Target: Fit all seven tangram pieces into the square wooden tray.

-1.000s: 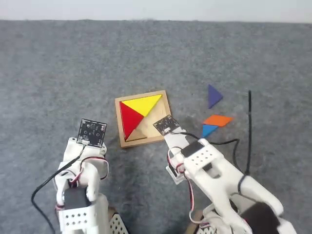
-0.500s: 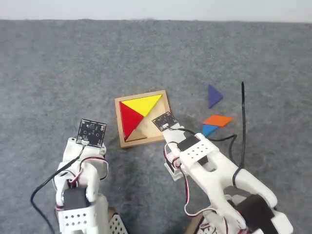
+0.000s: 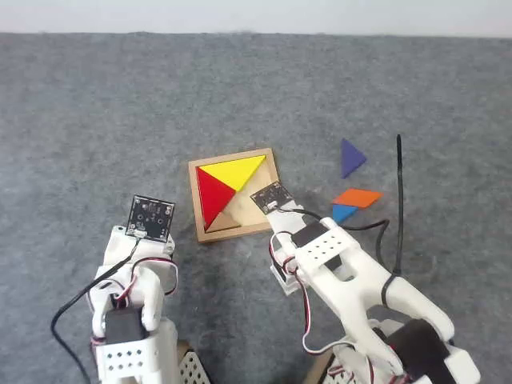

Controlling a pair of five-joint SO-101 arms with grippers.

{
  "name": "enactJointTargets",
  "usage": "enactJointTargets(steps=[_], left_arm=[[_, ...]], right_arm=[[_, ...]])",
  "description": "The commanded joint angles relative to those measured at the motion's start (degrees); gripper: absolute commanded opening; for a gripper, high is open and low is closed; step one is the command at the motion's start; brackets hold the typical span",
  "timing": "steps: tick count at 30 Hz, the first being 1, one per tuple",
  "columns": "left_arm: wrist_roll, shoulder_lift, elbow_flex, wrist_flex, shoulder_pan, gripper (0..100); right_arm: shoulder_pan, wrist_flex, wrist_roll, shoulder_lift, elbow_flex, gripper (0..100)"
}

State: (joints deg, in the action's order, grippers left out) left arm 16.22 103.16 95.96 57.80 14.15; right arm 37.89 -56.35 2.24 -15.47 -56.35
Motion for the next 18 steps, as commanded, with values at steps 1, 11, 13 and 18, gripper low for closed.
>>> enactJointTargets(steps=[1,11,13,18], left_arm=[[0.4,1.2,-0.2,-1.3,0.1,1],[0.4,1.2,-0.3,-1.3,0.2,1],[0.4,1.2,-0.3,-1.3,0.2,1],[0.4,1.2,-0.3,-1.3,0.2,1]], right_arm=[[0.4,-0.7,0.1,0.3,2.1,12.1],[-4.1,-5.4,-4.8,-6.7,4.5,8.4],[-4.4,-6.8,-5.8,-8.4,5.0,8.4],[-4.4,-9.5,-6.1,-10.1,9.0,8.4]])
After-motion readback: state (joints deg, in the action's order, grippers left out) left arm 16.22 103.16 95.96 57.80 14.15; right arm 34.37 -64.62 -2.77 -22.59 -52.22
